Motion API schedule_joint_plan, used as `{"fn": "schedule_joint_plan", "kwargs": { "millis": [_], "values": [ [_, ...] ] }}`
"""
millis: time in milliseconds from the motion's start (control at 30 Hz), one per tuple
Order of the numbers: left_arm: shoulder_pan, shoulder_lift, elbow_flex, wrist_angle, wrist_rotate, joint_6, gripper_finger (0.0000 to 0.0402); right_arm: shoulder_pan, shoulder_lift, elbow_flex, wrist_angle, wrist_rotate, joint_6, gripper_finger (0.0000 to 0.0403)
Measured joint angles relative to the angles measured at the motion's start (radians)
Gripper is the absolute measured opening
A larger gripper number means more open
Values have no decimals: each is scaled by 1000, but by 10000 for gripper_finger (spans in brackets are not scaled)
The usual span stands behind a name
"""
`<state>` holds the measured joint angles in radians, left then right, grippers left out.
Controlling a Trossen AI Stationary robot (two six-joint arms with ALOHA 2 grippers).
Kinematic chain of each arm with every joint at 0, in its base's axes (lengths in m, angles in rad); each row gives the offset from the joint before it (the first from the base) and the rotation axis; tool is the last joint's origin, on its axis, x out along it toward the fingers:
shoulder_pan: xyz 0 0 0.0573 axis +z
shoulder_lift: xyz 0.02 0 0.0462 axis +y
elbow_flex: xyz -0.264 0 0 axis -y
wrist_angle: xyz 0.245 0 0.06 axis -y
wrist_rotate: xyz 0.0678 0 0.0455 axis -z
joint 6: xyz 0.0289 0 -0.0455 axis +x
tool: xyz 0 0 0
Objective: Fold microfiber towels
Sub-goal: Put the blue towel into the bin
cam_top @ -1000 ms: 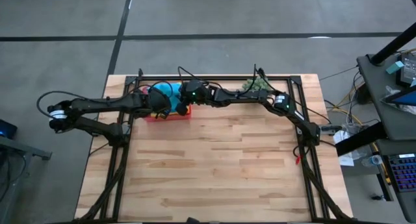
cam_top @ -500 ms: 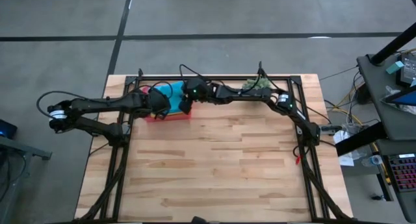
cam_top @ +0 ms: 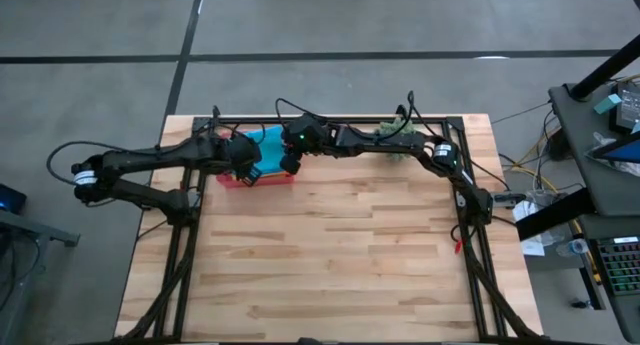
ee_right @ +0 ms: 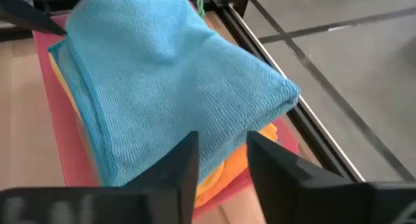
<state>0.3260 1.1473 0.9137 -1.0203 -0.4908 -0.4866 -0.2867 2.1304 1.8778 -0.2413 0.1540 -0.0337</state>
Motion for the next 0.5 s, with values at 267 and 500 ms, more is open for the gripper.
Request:
{"fn": "schedule_joint_plan", "kwargs": {
  "millis": [267, 500],
  "values": [
    [1, 12, -68, 124, -3, 2, 63, -2, 3, -13, 137, -131, -66, 25],
    [2, 13, -142, 259, -43, -4, 7, -14, 36, -67, 331, -137, -77, 9]
  ]
}}
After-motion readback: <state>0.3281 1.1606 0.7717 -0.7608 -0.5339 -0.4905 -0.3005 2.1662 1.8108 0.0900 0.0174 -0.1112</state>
